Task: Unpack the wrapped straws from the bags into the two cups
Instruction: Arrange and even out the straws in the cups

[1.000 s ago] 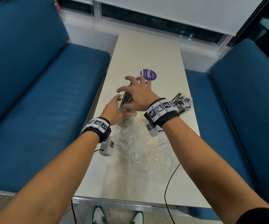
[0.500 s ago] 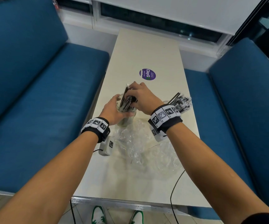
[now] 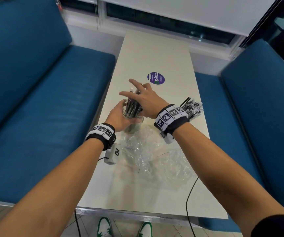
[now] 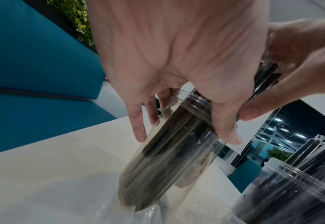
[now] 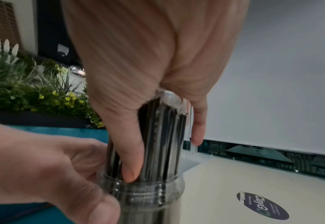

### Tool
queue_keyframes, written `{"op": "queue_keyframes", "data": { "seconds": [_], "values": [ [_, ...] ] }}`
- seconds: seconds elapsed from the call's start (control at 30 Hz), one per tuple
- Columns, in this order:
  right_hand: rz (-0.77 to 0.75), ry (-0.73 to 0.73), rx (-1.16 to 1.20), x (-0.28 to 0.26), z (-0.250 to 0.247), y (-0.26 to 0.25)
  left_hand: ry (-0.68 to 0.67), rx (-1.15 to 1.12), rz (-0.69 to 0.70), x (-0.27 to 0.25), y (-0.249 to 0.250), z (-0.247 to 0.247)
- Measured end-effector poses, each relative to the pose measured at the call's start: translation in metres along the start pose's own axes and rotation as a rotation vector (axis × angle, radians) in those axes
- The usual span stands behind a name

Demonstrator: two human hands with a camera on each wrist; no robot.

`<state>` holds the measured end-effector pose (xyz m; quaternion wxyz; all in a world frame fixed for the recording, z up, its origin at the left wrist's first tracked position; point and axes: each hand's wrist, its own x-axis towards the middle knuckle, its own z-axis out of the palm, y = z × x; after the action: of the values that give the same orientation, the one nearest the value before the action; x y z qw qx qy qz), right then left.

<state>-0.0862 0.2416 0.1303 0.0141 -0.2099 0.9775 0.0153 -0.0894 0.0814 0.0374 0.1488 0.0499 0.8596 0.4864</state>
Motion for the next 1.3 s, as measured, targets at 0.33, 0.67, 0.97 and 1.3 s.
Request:
{"op": "queue_keyframes", "data": {
  "seconds": [0.33, 0.67, 0.97, 1.3],
  "values": [
    [-0.008, 0.172, 0.214, -0.004, 0.027, 0.007, -0.004, -0.025, -0.012, 0.001, -0.003, 0.0],
    [-0.001, 0.06, 0.107, -0.013, 0.003, 0.003, 0.008, 0.019, 0.006, -0.001, 0.002, -0.002],
    [0.128, 0.349, 0.519, -0.004, 0.0, -0.005, 0.005, -0.002, 0.009, -0.005, 0.004, -0.003],
    [0.21, 0.272, 0.376, -0.004, 0.009, 0.0, 0.005, -0.035, 0.026, -0.01, 0.01, -0.005]
  ]
}}
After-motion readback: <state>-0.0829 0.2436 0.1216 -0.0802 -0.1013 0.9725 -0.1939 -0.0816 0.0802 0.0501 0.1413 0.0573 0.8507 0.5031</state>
